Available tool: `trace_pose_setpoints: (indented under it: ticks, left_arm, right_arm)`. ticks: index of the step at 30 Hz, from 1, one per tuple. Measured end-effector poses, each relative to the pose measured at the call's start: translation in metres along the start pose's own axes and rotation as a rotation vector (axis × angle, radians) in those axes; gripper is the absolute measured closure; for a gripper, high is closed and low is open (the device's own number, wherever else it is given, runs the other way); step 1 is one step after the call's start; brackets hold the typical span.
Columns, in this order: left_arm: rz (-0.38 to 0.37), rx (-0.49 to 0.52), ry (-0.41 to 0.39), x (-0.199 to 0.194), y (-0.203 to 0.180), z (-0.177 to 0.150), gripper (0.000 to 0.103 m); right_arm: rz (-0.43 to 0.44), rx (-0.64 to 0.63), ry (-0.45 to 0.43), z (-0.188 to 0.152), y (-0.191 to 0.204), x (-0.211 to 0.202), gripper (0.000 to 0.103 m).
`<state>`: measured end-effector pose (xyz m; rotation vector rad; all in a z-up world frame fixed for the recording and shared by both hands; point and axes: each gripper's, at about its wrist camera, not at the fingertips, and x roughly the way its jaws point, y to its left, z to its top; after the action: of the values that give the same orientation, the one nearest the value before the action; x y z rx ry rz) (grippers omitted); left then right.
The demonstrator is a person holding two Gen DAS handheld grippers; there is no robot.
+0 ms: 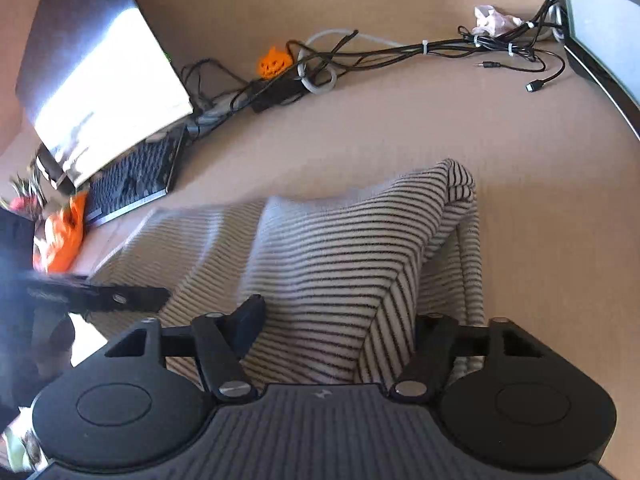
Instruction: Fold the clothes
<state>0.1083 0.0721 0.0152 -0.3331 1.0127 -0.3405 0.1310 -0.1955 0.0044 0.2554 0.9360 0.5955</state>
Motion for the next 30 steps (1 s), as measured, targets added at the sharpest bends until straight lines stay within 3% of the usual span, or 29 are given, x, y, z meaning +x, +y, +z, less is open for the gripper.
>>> trace_pose_setpoints:
  ticks: [2,5,11,16,17,20,21,25,26,27,30]
  left_arm:
    - [-0.024,-0.014,-0.007,-0.009,0.003,0.0,0.077]
    - [-0.066,0.007,-0.026,-0.027,-0.001,-0.002,0.081]
    - [-0.148,0.075,-0.062,-0.065,-0.012,-0.009,0.08]
    - [-0.067,0.023,0.036,-0.027,0.009,-0.032,0.072]
    - [-0.059,0.025,0.036,-0.022,0.012,-0.036,0.067]
    - [-0.058,0.044,0.007,-0.03,0.013,-0.039,0.064]
    - [-0.055,0.055,-0.005,-0.037,0.011,-0.037,0.059]
    - [-0.037,0.105,-0.071,-0.067,0.002,-0.031,0.037]
    - [-0.029,0.121,-0.096,-0.073,-0.002,-0.028,0.029]
    - [-0.022,0.136,-0.122,-0.08,-0.006,-0.026,0.027]
    - [-0.045,0.155,-0.17,-0.091,-0.017,-0.021,0.026]
  right_arm:
    - [-0.006,-0.01,-0.01,0.002,0.003,-0.004,0.064]
    - [0.011,-0.019,-0.036,0.006,0.005,-0.025,0.074]
    - [0.063,-0.069,-0.066,0.005,0.015,-0.063,0.075]
    - [-0.036,-0.083,-0.002,-0.016,0.0,-0.036,0.074]
    - [-0.057,-0.105,-0.001,-0.02,0.0,-0.031,0.073]
    - [-0.109,-0.161,-0.008,-0.025,0.002,-0.023,0.061]
    - [-0.13,-0.175,-0.008,-0.023,0.005,-0.025,0.052]
    - [-0.198,-0.261,-0.042,-0.02,0.024,-0.044,0.038]
    - [-0.207,-0.287,-0.057,-0.022,0.03,-0.05,0.028]
    - [-0.205,-0.312,-0.072,-0.024,0.037,-0.056,0.019]
    - [-0.131,-0.371,-0.073,-0.033,0.059,-0.061,0.014]
